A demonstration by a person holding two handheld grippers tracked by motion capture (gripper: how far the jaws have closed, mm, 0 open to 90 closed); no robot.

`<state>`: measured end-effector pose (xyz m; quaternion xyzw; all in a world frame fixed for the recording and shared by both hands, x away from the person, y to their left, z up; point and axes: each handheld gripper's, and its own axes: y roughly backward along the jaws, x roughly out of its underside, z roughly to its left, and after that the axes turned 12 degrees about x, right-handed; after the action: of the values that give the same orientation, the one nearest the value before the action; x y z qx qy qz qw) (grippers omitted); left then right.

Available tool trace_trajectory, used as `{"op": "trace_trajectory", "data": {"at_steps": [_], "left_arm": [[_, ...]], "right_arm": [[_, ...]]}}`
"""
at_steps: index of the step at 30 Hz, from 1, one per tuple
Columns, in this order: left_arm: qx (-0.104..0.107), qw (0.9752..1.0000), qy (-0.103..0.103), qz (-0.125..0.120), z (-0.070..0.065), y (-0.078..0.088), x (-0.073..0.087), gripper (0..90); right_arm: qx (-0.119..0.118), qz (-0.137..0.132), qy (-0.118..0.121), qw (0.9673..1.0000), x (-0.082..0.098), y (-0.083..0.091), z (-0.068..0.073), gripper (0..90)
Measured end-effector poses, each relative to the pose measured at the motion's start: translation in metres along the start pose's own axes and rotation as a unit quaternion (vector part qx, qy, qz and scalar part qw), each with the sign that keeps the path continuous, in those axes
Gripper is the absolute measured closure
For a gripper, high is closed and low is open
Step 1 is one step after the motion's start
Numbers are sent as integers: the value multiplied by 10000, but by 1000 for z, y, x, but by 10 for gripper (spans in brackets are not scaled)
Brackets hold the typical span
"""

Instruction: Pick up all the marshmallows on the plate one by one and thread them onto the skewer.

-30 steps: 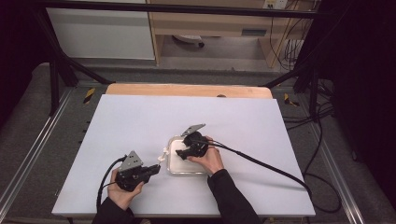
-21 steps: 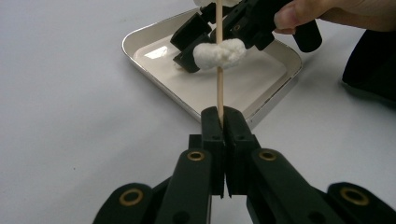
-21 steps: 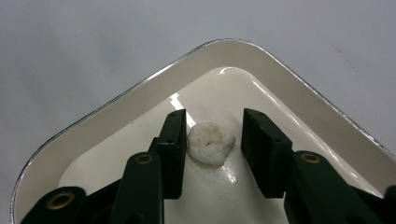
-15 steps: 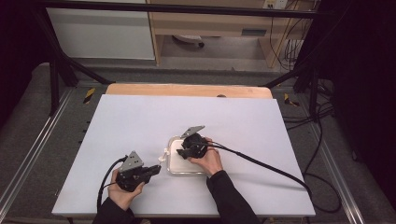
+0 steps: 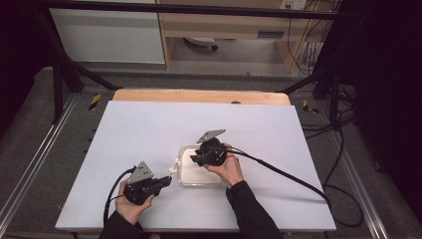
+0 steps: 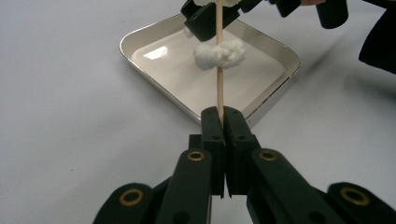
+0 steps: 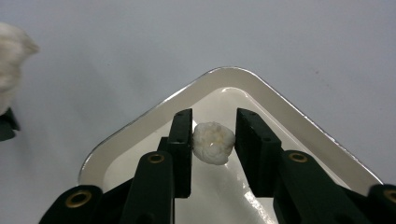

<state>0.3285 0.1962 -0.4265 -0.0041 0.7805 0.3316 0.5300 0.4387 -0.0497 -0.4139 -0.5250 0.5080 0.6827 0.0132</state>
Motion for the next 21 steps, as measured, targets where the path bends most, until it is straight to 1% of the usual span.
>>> {"op": "trace_trajectory", "data": {"at_steps": [3,7,11,18,21], "left_arm": [[9,10000,-20,9,-1,-1,0,883],[16,10000,-25,0,-2,-1,0,883],[35,10000,-53,16,-3,-2,-1,883],[84,9999,-98,35,-6,-5,-1,883],[119,9998,-124,42,-8,-6,-1,883]], "right_arm": [[-104,-80,-92,9999,0,9,-3,682],[-183,-207,-175,9995,2,21,-7,684],[-302,-346,-330,9984,6,32,-11,690],[-465,-674,-606,9948,13,55,-18,694],[-517,-795,-680,9932,16,63,-21,696]]}}
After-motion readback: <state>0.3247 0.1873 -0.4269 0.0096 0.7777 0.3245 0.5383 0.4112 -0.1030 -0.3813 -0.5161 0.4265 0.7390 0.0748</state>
